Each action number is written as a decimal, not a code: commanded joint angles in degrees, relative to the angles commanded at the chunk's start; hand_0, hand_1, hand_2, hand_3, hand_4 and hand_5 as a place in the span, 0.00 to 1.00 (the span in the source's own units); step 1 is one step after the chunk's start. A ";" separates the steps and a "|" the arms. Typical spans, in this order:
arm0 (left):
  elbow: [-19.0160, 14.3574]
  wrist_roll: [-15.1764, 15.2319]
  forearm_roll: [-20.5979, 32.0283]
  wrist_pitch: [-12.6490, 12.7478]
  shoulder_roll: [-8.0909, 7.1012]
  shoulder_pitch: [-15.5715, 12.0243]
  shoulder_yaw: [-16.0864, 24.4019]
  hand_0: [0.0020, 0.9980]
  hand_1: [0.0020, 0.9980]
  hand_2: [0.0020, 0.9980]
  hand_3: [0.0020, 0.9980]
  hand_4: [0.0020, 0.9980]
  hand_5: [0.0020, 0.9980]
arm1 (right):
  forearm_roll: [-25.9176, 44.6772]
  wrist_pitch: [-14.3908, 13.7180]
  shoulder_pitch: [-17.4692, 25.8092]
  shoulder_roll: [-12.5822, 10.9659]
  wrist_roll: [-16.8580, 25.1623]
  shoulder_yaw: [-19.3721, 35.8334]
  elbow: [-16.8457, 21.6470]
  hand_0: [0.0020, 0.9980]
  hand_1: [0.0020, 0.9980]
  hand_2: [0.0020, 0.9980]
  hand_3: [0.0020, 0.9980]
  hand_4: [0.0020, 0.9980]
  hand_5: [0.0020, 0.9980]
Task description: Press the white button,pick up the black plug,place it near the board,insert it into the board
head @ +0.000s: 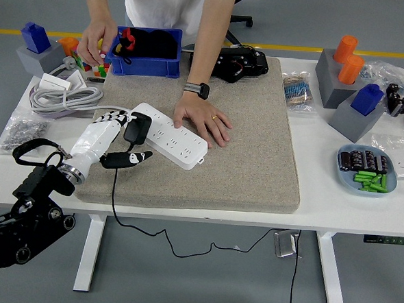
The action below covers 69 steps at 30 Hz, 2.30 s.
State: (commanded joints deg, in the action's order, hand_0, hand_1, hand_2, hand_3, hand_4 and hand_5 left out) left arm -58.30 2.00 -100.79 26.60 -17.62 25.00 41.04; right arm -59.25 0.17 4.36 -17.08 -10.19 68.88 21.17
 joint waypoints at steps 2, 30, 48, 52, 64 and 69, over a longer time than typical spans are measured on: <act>0.42 -0.12 -0.09 -0.04 0.36 0.37 -0.36 0.95 0.96 0.88 0.82 0.89 0.55 | 0.01 0.01 0.01 0.01 -0.01 0.02 -0.01 0.79 0.69 0.67 0.62 0.66 0.42; 6.15 -2.20 0.93 -1.66 4.08 5.61 -4.48 0.94 0.96 0.88 0.81 0.89 0.55 | 0.08 -0.01 -0.07 0.12 -0.01 0.00 0.00 0.79 0.69 0.67 0.62 0.66 0.42; 2.30 0.02 2.08 0.14 3.27 4.68 0.95 0.94 0.96 0.88 0.82 0.88 0.55 | 0.00 -0.04 -0.02 0.15 0.01 0.07 0.02 0.79 0.69 0.67 0.62 0.66 0.42; -0.14 1.29 1.80 1.26 2.86 3.65 4.76 0.94 0.96 0.89 0.84 0.88 0.55 | -0.06 -0.01 0.02 0.27 -0.02 0.23 -0.01 0.79 0.69 0.67 0.62 0.66 0.42; -3.73 0.40 -1.56 0.45 2.46 -0.86 18.94 0.94 0.96 0.90 0.85 0.88 0.55 | -0.26 -0.05 -0.17 0.29 -0.03 0.69 0.06 0.79 0.69 0.67 0.62 0.66 0.42; -4.04 -0.56 -2.69 -0.77 1.68 -2.36 24.24 0.95 0.96 0.89 0.84 0.88 0.55 | -0.39 -0.09 -0.23 0.24 -0.11 0.81 0.00 0.79 0.69 0.67 0.62 0.66 0.42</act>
State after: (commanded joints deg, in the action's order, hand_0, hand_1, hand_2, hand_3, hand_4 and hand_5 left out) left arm -62.34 1.44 -103.48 25.84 -15.93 22.64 65.28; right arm -59.64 0.08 4.13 -16.84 -10.29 69.69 21.17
